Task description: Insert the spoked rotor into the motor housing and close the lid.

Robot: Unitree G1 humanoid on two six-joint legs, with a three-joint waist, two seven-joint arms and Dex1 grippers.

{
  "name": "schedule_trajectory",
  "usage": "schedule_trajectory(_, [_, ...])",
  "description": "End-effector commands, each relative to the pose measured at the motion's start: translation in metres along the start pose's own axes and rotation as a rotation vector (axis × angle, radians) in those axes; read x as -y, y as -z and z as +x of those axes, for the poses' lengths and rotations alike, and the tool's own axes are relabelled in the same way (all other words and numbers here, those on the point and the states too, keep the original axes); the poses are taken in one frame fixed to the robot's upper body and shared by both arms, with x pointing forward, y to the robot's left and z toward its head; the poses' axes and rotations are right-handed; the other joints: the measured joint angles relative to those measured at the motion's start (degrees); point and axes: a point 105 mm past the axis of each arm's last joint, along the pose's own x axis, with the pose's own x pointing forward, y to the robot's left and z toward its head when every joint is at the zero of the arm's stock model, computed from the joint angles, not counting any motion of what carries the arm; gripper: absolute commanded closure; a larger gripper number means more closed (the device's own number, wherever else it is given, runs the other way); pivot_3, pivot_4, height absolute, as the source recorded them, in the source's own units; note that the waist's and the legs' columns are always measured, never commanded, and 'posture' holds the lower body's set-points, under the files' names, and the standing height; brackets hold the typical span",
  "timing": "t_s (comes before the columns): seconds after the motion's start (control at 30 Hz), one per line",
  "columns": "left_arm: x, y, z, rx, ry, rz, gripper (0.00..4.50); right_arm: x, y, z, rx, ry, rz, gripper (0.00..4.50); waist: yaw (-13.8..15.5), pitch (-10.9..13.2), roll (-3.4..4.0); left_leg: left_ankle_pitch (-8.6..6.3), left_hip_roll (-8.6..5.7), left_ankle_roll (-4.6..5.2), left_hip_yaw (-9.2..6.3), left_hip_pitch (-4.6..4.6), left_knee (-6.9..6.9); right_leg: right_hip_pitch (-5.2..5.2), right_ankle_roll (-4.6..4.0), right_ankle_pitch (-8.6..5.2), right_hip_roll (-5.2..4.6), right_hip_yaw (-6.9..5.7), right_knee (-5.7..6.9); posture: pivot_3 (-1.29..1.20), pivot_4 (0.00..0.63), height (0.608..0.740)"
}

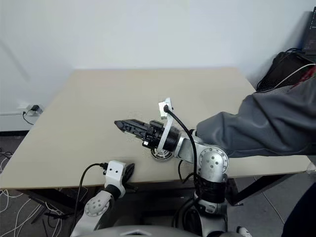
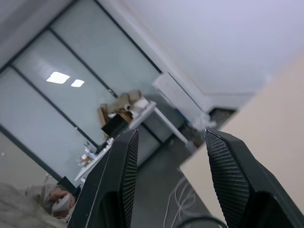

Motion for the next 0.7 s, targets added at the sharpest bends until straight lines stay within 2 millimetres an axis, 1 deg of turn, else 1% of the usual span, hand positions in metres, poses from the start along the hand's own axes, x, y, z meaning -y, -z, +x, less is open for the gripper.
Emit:
schedule_trajectory(0.03, [-0.001,-0.017,0.002,0.073,0.005,0.002,4.5,-0.019,-0.001,-0.002,0.069,-0.077,-0.042,2.14,0.03,0.0,-0.01,0.0,0.0,0.0,-0.01,0.0,0.0,0.01,0.0,0.0,-0.01,-0.01,-0.01,0.0,0.0,0.74])
schedule_trajectory(0.17, [-0.002,-0.02,0.003,0.082,0.0,-0.003,4.5,-0.024,0.001,-0.007,0.088,-0.08,-0.103,2.14,-0.06,0.01,-0.01,0.0,-0.01,0.01,0.03,0.02,0.0,0.0,0.0,-0.01,-0.01,0.03,0.0,0.0,0.0,0.74])
schedule_trajectory(0.3, [-0.002,-0.021,0.004,0.086,-0.007,-0.005,4.5,-0.021,0.006,-0.009,0.082,-0.051,-0.15,2.14,0.0,0.01,-0.03,0.0,0.03,0.0,0.02,0.05,0.0,0.02,0.11,-0.08,0.0,0.01,0.02,0.0,0.0,0.74])
schedule_trajectory(0.43, [-0.001,-0.021,0.005,0.086,-0.004,-0.002,4.5,-0.016,0.008,-0.01,0.086,-0.022,-0.156,2.14,0.06,-0.01,-0.08,0.0,0.04,0.01,0.02,0.06,0.0,0.04,0.09,-0.06,-0.03,0.02,0.0,0.0,0.0,0.74])
schedule_trajectory(0.7, [-0.001,-0.02,0.005,0.086,-0.001,0.0,4.5,-0.012,0.011,-0.009,0.076,-0.007,-0.145,2.14,0.08,0.01,-0.11,0.0,0.04,0.01,0.02,0.06,0.0,0.04,0.0,-0.02,-0.03,0.01,0.0,0.0,0.0,0.74])
